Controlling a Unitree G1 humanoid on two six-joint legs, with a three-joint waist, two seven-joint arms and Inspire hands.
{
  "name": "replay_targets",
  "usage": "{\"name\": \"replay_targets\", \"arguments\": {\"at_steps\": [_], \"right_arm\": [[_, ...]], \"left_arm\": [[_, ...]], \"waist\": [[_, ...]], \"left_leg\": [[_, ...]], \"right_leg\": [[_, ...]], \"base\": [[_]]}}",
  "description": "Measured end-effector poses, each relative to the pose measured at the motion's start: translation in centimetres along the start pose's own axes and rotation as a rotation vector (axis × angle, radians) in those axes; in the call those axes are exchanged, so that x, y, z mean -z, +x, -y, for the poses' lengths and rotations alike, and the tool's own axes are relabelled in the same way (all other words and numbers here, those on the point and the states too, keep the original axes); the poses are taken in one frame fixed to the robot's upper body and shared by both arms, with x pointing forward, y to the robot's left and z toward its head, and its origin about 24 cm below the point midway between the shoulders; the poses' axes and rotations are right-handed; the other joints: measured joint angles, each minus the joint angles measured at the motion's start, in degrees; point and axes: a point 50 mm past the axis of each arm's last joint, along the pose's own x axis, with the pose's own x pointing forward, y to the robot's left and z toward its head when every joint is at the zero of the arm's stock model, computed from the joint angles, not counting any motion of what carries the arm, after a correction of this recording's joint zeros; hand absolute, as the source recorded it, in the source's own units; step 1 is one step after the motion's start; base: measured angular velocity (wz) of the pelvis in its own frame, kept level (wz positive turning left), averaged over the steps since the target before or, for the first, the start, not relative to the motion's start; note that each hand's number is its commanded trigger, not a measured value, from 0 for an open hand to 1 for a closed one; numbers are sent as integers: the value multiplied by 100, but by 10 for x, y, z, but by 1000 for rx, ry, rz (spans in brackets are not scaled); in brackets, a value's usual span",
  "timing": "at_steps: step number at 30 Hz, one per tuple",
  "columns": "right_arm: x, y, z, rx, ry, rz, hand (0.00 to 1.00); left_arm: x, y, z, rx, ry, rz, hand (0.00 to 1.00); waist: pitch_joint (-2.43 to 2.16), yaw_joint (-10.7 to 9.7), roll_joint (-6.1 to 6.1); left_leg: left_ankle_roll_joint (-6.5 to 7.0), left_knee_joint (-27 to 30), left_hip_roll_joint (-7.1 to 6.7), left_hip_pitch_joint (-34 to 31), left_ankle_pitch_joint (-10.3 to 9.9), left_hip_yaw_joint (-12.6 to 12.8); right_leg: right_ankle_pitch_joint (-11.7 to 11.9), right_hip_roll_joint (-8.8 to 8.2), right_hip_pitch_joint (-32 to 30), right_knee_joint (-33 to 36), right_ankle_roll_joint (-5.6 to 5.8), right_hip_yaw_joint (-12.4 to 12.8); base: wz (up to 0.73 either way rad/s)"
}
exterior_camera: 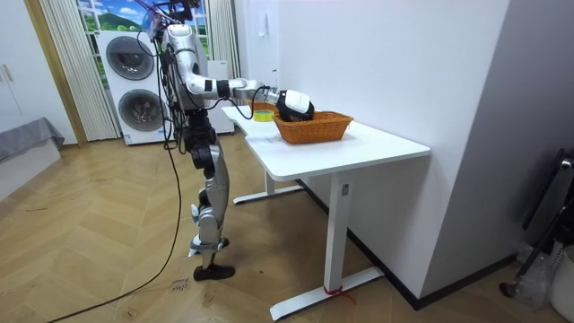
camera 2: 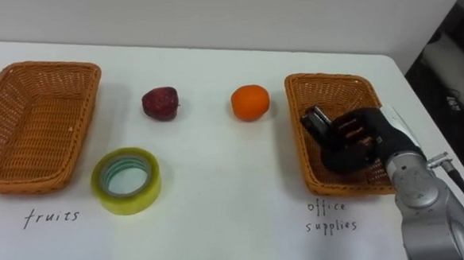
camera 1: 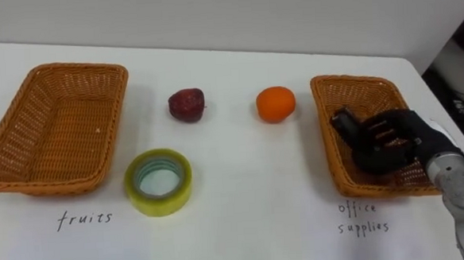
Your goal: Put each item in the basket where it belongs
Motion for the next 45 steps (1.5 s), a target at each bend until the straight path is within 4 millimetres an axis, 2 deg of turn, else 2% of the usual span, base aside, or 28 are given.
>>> {"name": "replay_targets", "arguments": {"at_steps": [5, 12, 28, 35, 40, 45], "right_arm": [[0, 0, 0, 1, -3, -1, 0], [0, 0, 1, 1, -36, -9, 0], [-1, 0, 1, -4, -34, -1, 0], [-27, -7, 18, 122, -27, 118, 0], [-63, -14, 41, 271, -3, 277, 0], [-84, -22, 50, 336, -5, 380, 0]], "left_arm": [[-1, 0, 0, 0, 0, 4, 0], [-2, 0, 0, -1, -1, 7, 0], [-2, 0, 0, -1, -2, 14, 0], [-2, 0, 1, 3, -5, 12, 0], [2, 1, 3, 11, -8, -4, 0], [3, 0, 8, 27, -8, 7, 0]], "waist": [[-24, -1, 35], [-9, 2, 64], [-17, 9, 49], [-11, 2, 57], [-14, -24, 56], [-17, -9, 59]], "left_leg": [[0, 1, 0, 9, 0, 6], [0, -12, 0, 8, 0, 6], [0, -10, 0, 31, 0, 8], [0, -6, -1, -10, 0, 6], [0, 7, 1, -121, 0, 10], [0, 4, 3, -96, 0, 20]], "right_leg": [[1, 2, 2, 5, -1, 13], [1, 3, 6, 10, -2, 21], [1, 2, 9, 20, -2, 1], [2, 0, -12, 10, -2, -19], [3, -4, -123, 22, -4, -25], [3, -1, -98, 13, -4, -15]], "base": [[0], [0], [0], [1], [0], [0]]}}
